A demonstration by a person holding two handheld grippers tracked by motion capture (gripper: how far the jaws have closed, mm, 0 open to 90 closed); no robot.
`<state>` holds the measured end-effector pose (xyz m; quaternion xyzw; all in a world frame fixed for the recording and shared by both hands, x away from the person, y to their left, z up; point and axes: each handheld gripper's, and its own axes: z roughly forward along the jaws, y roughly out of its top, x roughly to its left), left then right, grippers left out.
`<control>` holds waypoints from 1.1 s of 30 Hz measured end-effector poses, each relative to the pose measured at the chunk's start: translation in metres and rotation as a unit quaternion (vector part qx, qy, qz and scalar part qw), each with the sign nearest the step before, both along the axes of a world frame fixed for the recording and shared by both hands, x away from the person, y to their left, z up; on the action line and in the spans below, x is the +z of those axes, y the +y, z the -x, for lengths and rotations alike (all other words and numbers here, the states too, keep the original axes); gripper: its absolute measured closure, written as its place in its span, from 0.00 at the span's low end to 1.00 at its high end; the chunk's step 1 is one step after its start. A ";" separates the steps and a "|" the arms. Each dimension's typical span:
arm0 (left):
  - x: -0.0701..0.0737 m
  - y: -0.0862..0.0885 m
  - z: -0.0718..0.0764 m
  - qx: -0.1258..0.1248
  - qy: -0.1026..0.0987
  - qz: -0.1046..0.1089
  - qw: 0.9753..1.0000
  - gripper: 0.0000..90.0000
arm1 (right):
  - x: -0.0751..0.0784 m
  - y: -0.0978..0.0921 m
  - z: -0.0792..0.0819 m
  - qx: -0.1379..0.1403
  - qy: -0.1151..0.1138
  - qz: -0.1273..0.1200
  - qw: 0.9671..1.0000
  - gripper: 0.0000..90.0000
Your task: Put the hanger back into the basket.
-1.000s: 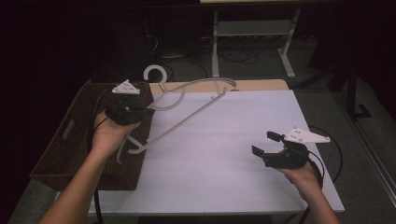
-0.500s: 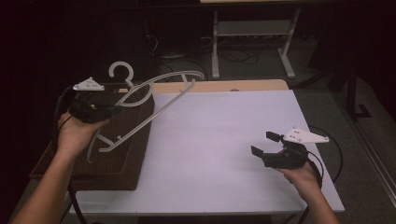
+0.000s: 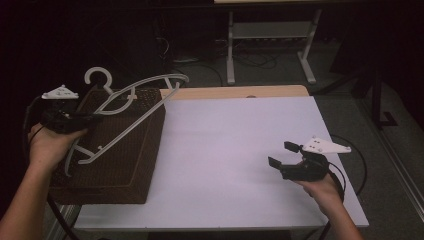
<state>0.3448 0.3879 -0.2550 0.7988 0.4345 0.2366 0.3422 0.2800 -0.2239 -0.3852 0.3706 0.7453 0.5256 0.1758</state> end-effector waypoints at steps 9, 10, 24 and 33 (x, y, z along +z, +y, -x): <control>-0.008 0.043 0.008 0.029 0.002 -0.017 0.999 0.92 | -0.001 -0.001 -0.001 -0.002 0.002 0.000 1.000 0.19; -0.010 0.047 0.008 0.032 0.003 -0.021 0.999 0.92 | -0.001 -0.001 -0.001 -0.002 0.002 0.000 1.000 0.19; -0.026 0.072 0.005 0.048 0.020 -0.054 0.997 0.92 | -0.002 -0.001 -0.001 -0.004 0.006 0.001 1.000 0.19; -0.036 0.081 0.000 0.061 0.029 -0.058 0.996 0.92 | -0.002 0.000 -0.001 -0.006 0.007 -0.001 1.000 0.19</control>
